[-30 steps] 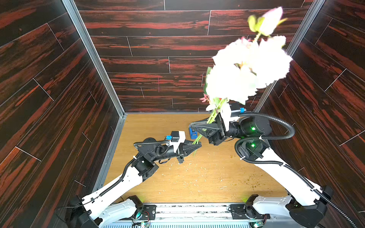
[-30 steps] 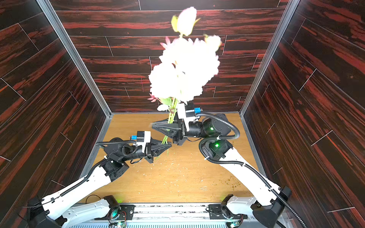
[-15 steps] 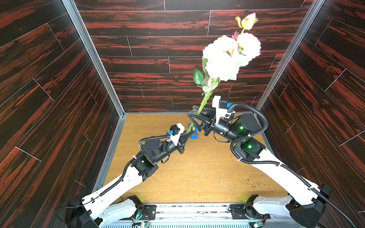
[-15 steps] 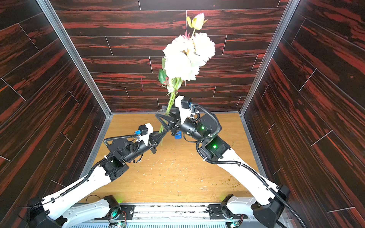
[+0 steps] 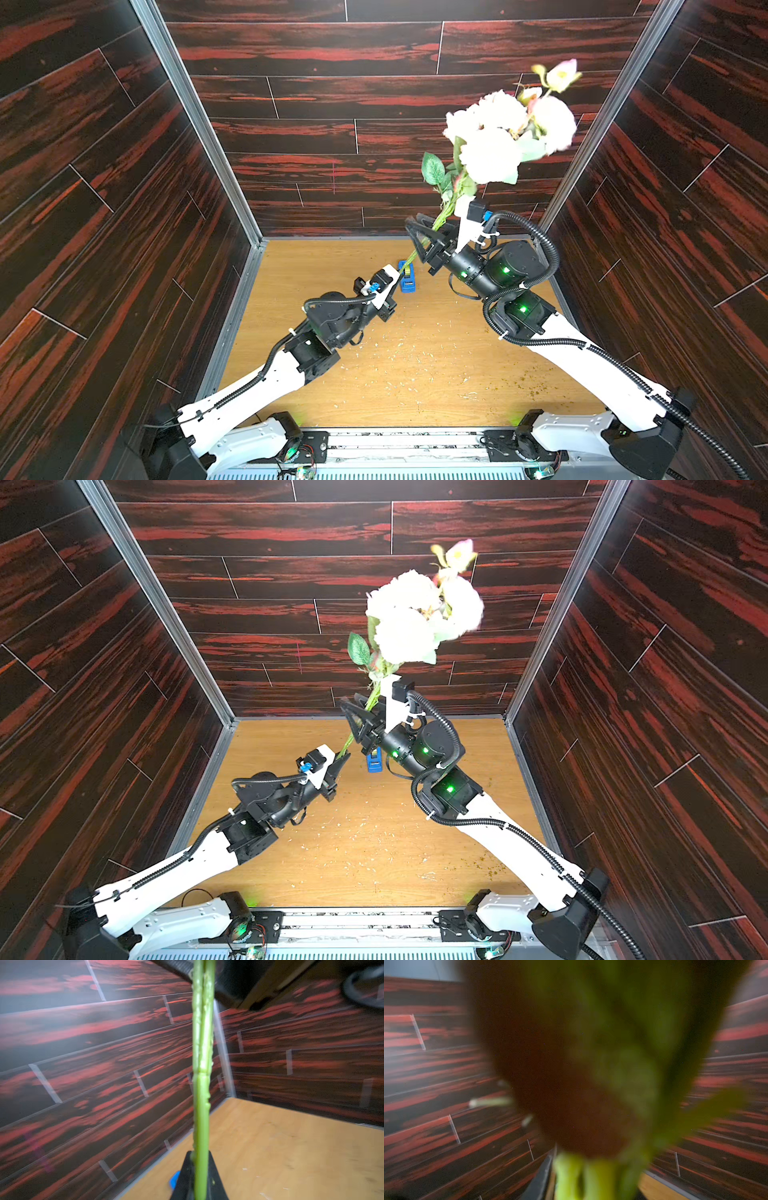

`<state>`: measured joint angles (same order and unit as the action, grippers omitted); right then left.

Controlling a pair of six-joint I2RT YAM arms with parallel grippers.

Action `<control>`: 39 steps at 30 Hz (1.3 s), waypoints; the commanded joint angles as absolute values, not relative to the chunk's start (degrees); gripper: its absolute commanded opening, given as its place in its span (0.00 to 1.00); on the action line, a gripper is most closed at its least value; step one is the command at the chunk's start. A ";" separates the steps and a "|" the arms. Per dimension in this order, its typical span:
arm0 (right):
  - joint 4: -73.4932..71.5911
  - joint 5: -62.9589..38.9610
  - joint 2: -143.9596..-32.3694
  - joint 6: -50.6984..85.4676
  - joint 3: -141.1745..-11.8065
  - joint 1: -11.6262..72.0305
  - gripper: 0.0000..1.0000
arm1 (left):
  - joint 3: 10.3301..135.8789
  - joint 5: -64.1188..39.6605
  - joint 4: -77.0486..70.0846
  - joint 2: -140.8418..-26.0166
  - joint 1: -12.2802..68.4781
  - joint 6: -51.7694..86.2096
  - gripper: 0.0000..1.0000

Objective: Wrap bouquets with tape
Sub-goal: Wrap the tape around the bouquet.

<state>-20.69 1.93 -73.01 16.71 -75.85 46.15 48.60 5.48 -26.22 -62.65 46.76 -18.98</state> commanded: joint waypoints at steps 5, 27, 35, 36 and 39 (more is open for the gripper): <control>-24.76 0.05 -76.15 19.51 -76.41 46.34 0.00 | 49.18 16.95 -31.61 -64.16 48.32 -26.78 0.00; -29.53 -57.12 -77.26 21.51 -83.86 40.20 0.00 | 48.36 -37.78 -36.39 -64.71 39.05 3.56 0.00; -14.83 -14.55 -71.46 9.39 -79.81 41.44 0.40 | 48.52 -5.38 -28.42 -62.64 45.20 -15.74 0.00; -15.02 -12.08 -71.52 9.87 -79.50 41.47 0.40 | 48.41 -1.62 -28.75 -62.82 46.59 -18.15 0.00; -14.02 -10.13 -72.80 11.06 -80.32 41.40 0.40 | 48.51 4.79 -30.35 -63.66 47.44 -19.70 0.00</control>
